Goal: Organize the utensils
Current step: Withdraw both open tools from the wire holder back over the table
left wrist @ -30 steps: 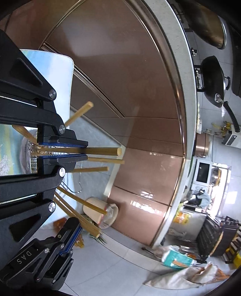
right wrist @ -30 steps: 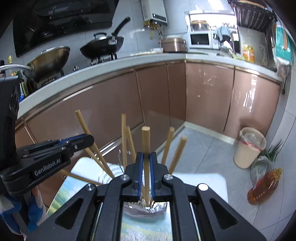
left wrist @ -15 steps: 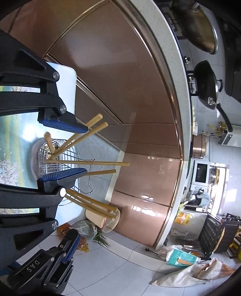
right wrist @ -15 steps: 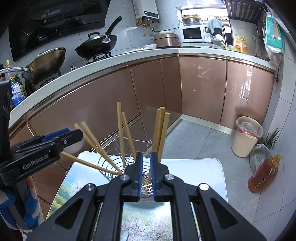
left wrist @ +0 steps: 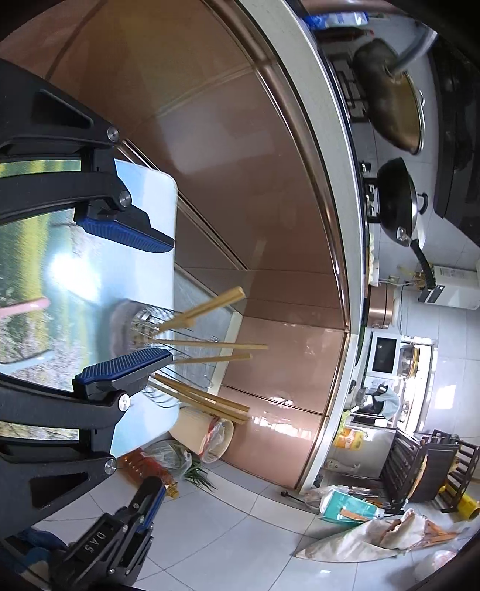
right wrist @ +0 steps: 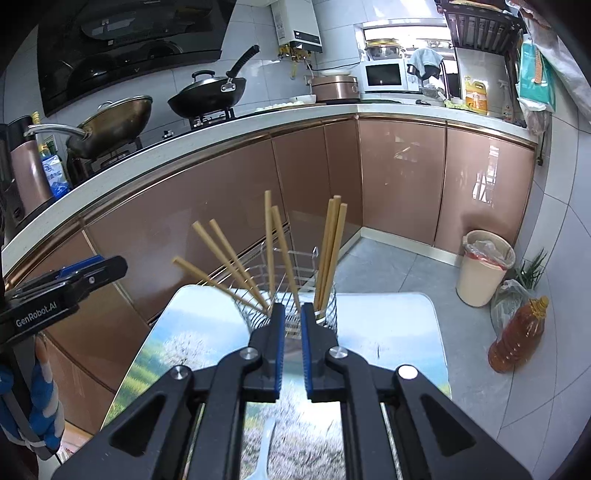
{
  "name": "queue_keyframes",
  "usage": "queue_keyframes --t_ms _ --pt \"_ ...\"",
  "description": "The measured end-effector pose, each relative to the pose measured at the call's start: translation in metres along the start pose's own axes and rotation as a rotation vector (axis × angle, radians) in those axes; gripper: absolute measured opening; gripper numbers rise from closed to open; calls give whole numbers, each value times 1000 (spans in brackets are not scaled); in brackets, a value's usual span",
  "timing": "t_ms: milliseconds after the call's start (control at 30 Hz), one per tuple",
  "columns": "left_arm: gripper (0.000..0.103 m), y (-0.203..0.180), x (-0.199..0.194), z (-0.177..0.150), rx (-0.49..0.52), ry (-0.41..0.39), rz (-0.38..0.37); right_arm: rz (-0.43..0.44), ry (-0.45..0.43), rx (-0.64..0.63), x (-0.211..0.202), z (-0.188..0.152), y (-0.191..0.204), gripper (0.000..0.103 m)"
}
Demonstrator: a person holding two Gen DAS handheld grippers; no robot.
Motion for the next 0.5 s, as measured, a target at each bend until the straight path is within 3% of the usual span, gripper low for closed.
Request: queue_keyframes --t_ms 133,233,367,500 --pt "54 9 -22 -13 -4 -1 7 -2 -8 -5 -22 -12 10 9" --pt "61 17 -39 -23 -6 -6 13 -2 -11 -12 -35 -18 18 10" --pt "65 25 -60 -38 -10 -19 24 -2 -25 -13 -53 -29 26 19" --pt "66 31 -73 -53 -16 -30 43 -2 -30 -15 -67 -42 31 21"
Point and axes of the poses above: each gripper's, at about its wrist camera, not at the fingertips, and x roughly the way its jaws point, y to its left, z to its top, the point moved 5 cm from there along x, roughly the way its jaws point, and after that the axes turned 4 degrees about -z, right-handed, at the moved point
